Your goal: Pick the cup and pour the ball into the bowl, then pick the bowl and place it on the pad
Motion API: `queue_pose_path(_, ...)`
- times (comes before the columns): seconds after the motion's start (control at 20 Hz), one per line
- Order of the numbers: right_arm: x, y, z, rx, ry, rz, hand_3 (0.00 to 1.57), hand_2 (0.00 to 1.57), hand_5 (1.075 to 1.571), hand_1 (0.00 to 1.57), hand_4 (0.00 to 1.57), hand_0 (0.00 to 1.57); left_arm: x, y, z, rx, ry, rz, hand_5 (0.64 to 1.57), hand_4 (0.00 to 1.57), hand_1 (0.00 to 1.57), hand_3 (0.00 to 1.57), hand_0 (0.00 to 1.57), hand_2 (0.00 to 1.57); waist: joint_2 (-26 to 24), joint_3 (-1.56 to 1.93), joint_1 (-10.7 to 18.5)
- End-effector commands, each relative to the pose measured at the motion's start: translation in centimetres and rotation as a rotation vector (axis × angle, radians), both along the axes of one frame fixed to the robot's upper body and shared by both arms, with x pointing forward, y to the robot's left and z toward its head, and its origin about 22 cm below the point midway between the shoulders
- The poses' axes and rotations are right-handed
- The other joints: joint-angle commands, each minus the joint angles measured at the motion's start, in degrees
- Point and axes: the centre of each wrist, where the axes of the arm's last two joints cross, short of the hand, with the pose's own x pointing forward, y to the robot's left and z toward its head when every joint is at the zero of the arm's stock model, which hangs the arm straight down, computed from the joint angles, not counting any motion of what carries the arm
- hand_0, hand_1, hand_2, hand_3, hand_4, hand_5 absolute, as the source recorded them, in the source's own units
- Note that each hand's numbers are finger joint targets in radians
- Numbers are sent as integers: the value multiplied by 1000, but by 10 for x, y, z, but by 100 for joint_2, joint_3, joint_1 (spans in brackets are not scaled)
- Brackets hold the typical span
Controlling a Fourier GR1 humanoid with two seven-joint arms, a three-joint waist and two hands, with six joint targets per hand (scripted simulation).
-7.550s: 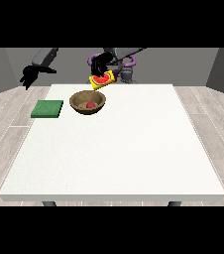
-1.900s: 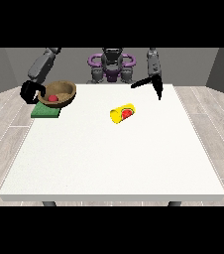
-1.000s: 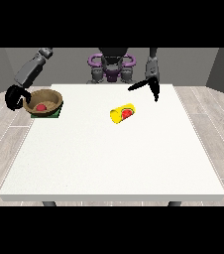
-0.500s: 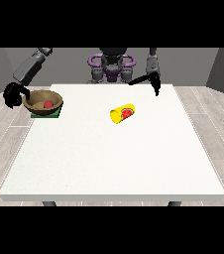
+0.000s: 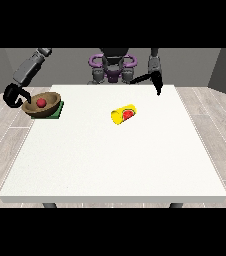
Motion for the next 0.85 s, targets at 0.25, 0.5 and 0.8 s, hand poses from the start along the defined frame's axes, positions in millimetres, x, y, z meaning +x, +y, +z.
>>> queue_pose_path(0.25,-9,-23,45,-109,-20,-102,238,405,1487,0,0,0,-12,4,14,-16,-42,3,1565,0,0,0,0,0,217,1,-74)
queue_pose_path(0.5,-1,-15,37,-100,0,-88,275,326,1492,0,0,0,-22,-2,21,-17,-23,10,1568,0,0,0,0,0,37,4,-82)
queue_pose_path(0.8,-15,-38,101,-58,-8,2,288,189,1503,0,0,0,-8,7,-28,-24,139,28,1569,0,0,0,0,0,-761,-14,-150)
